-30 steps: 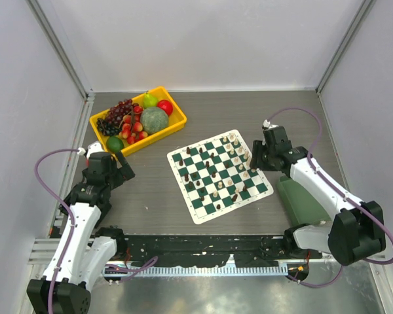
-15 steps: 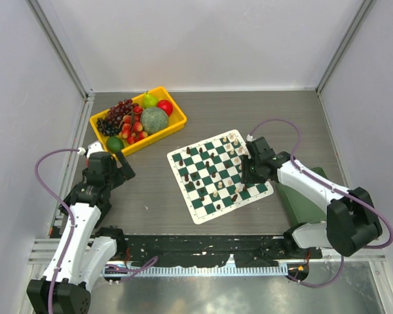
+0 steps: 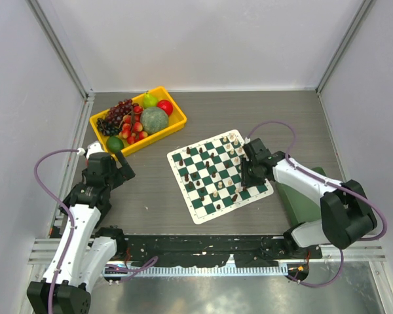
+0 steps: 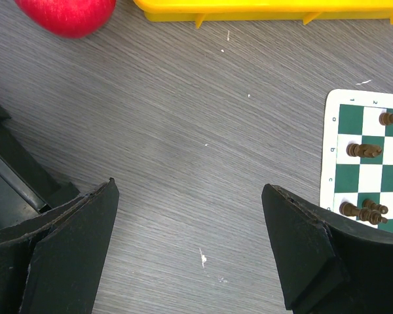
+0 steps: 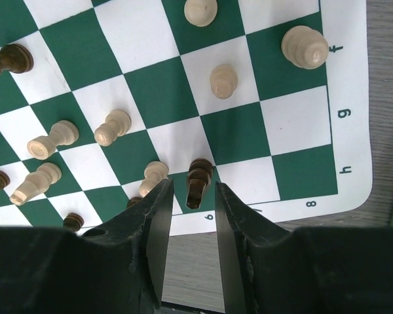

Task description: Set up the chess pieces on the board

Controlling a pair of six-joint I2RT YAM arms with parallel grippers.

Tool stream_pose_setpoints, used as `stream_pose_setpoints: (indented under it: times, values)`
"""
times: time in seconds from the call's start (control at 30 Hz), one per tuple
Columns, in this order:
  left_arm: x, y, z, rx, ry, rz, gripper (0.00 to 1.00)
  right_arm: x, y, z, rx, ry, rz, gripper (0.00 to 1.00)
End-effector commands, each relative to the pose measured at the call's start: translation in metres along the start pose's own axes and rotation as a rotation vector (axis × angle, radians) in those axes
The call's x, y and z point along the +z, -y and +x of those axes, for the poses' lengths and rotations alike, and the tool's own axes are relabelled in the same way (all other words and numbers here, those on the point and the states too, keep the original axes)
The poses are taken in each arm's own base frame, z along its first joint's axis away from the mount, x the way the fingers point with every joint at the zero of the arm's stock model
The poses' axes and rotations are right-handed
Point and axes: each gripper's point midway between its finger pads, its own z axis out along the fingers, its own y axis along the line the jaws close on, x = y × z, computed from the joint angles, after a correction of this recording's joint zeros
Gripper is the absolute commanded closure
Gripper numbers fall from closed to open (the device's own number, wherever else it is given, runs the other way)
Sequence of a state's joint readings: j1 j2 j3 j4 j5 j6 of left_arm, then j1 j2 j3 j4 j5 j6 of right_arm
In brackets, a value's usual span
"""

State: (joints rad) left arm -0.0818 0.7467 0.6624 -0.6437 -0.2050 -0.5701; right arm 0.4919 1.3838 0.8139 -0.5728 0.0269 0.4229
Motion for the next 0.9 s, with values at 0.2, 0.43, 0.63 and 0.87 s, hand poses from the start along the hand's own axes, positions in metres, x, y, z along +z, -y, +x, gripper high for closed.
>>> stream_pose_setpoints:
  times: [0.2, 0.43, 0.63, 0.87]
  values:
    - [0.001, 0.005, -0.009, -0.017, 0.029, 0.016, 0.01, 0.005, 0.003, 0.004, 0.001, -0.012, 0.027, 0.67]
    - [0.002, 0.003, -0.007, -0.013, 0.026, 0.008, 0.01, 0.005, 0.005, 0.004, -0.010, -0.017, 0.042, 0.78]
    - [0.002, 0.002, -0.007, -0.011, 0.026, 0.003, 0.01, -0.015, 0.006, -0.008, -0.040, 0.032, 0.073, 0.87]
    - [0.002, 0.000, -0.005, -0.010, 0.026, 0.000, 0.01, -0.065, -0.012, -0.040, -0.105, 0.178, 0.051, 0.87]
